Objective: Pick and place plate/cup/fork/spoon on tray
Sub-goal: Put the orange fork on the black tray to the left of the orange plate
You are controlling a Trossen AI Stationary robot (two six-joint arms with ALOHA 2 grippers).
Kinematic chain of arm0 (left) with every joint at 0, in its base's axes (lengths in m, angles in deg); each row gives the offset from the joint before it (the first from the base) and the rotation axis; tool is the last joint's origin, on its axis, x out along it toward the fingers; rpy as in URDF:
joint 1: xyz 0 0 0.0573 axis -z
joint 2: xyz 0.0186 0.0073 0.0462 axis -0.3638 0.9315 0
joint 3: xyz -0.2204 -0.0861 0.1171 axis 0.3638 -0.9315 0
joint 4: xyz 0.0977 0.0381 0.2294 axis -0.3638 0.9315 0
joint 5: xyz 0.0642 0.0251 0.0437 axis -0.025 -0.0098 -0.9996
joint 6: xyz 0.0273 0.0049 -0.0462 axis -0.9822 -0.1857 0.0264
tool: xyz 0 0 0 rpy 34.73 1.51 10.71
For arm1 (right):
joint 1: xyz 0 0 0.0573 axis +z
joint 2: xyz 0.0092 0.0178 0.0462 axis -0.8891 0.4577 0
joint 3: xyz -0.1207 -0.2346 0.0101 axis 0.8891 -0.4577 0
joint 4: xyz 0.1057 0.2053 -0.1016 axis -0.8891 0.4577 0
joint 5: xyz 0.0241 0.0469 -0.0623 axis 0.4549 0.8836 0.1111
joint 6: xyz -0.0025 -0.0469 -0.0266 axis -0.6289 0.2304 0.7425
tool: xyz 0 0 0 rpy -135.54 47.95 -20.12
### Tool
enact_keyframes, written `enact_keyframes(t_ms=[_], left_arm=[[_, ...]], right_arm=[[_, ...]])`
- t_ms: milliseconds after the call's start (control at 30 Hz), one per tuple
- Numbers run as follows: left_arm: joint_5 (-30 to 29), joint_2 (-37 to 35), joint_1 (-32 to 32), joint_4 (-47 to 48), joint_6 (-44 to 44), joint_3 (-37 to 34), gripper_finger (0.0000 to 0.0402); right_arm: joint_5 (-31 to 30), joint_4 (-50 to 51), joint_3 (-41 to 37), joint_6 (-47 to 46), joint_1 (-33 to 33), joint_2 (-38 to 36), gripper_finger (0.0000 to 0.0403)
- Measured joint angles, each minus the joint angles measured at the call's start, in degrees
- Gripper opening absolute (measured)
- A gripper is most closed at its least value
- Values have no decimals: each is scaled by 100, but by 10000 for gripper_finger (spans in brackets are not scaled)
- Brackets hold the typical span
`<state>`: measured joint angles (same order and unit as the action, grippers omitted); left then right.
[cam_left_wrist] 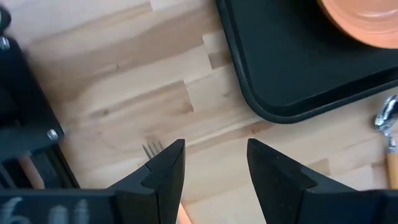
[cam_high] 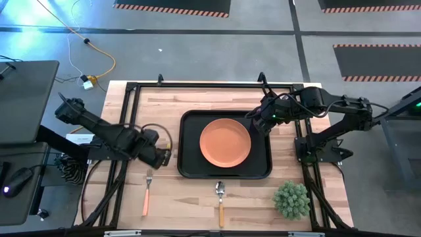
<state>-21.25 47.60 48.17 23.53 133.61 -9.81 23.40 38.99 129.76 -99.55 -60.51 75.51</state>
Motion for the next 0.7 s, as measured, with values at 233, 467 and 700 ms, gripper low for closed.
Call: enact_keyframes(t_ms=[233,467,700], left_arm=[[-56,149,992,44,1489,0,161],[-47,532,1673,133,2476,-2,161],[-3,854,2314,32,3116,-2,161]], right_arm=[[3,0,0,164,1,0,106],[3,-2,0,136,1,0,106],[30,-39,0,-46,0,0,106]])
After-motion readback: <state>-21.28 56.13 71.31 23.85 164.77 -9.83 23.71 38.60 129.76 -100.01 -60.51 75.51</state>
